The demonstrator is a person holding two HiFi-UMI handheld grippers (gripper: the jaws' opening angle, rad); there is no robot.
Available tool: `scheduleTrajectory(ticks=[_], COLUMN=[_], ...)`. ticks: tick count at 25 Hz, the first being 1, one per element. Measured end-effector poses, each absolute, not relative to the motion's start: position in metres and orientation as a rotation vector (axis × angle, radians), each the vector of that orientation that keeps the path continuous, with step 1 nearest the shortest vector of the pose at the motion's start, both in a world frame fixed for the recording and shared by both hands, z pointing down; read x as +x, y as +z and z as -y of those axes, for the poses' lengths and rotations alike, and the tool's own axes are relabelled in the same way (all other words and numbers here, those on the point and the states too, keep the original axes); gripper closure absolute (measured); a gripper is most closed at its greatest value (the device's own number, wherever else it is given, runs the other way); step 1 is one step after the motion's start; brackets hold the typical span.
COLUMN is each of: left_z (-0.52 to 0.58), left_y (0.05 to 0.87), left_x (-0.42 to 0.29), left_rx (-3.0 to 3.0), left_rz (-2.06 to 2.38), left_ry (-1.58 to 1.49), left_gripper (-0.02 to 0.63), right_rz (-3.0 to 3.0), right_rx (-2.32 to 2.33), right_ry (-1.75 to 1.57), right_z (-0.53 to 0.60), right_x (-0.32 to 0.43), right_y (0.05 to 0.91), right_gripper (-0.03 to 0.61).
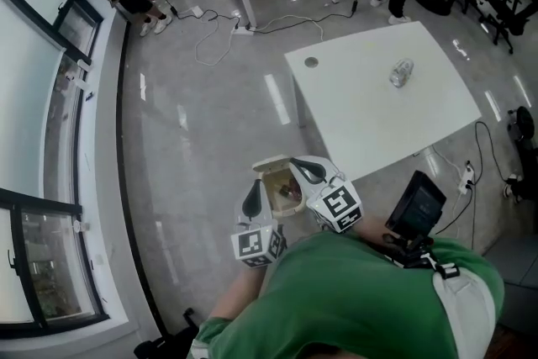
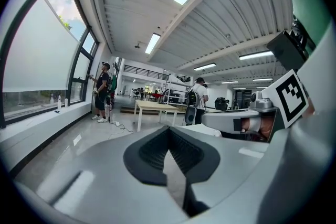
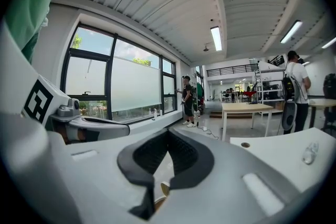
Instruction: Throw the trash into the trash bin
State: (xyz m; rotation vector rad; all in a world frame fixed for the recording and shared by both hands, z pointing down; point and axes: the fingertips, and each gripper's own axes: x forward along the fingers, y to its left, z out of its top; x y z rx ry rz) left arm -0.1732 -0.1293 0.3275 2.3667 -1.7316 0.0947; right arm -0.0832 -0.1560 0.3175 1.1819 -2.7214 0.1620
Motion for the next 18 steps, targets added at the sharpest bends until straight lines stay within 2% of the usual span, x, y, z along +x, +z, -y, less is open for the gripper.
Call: scheduleTrajectory(ticks=[18], left_z=[0.126], left_y=[0.318], left_x=[-0.169], left_rx=[2.420], left_rz=[1.681], left_ry=[0.062], left_gripper=[0.607], right_rz=[2.717], right_rx=[1.224], right_ry=[0.109], right_z=[0.147], right_x=[-0.087], right_y=[0.301], right_gripper=[0.575])
